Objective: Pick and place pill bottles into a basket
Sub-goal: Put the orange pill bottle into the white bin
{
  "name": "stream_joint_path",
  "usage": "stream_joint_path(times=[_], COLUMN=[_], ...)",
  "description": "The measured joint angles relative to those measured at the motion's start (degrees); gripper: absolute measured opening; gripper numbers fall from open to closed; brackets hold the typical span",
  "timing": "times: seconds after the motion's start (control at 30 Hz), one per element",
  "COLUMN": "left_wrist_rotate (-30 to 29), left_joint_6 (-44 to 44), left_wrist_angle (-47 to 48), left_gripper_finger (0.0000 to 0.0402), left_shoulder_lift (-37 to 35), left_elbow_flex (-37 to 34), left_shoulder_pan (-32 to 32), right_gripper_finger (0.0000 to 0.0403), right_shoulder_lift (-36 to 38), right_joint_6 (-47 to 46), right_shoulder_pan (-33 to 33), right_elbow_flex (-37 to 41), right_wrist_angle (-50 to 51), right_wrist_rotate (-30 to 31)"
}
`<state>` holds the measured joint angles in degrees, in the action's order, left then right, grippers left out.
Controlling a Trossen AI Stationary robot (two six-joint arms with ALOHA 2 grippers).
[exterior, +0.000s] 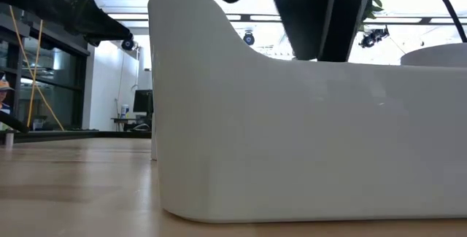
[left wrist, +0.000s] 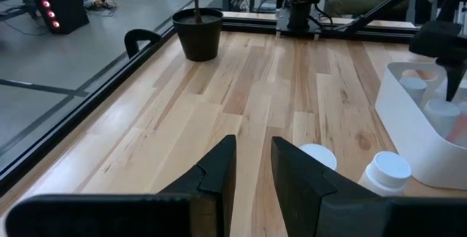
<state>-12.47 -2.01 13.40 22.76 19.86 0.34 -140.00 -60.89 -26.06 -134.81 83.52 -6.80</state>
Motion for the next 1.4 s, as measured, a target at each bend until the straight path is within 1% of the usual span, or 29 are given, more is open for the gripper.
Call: stream_joint_path(times=[0.13,0.27,0.5,0.67,0.87,0.97,1.13,1.4], left_wrist_rotate=[0.6,1.2,1.2,1.2,1.2,1.2,1.2,1.1], left_joint_6=[0.0,0.0,0.0,0.0,0.2,0.2,0.2,0.2], left_wrist_angle=[0.0,0.0,0.0,0.0,0.1,0.1,0.0,0.0], left_gripper_finger=[0.0124,0.0124,0.0124,0.0124,0.0124,0.0124,0.0124,0.0124], left_shoulder_lift=[0.0,0.0,0.0,0.0,0.0,0.0,0.0,0.0], left_elbow_flex=[0.0,0.0,0.0,0.0,0.0,0.0,0.0,0.0], left_shoulder_pan=[0.0,0.0,0.0,0.0,0.0,0.0,0.0,0.0], right_gripper_finger=[0.025,0.025,0.025,0.025,0.025,0.025,0.025,0.025], right_shoulder_lift=[1.4,2.7,4.7,6.4,8.7,10.5,14.5,23.1], right_joint_6=[-0.2,1.0,6.1,10.1,16.2,19.7,25.3,30.2], right_shoulder_pan=[0.3,1.0,3.9,6.1,8.3,8.9,9.8,11.7], right_elbow_flex=[-0.2,-0.2,0.0,-0.1,-0.1,-0.1,-0.1,-0.2], right_wrist_angle=[0.2,-0.4,-1.9,-4.1,-7.7,-10.0,-13.7,-12.8], right_wrist_rotate=[-1.1,-0.4,2.5,6.5,9.5,12.6,18.3,26.2])
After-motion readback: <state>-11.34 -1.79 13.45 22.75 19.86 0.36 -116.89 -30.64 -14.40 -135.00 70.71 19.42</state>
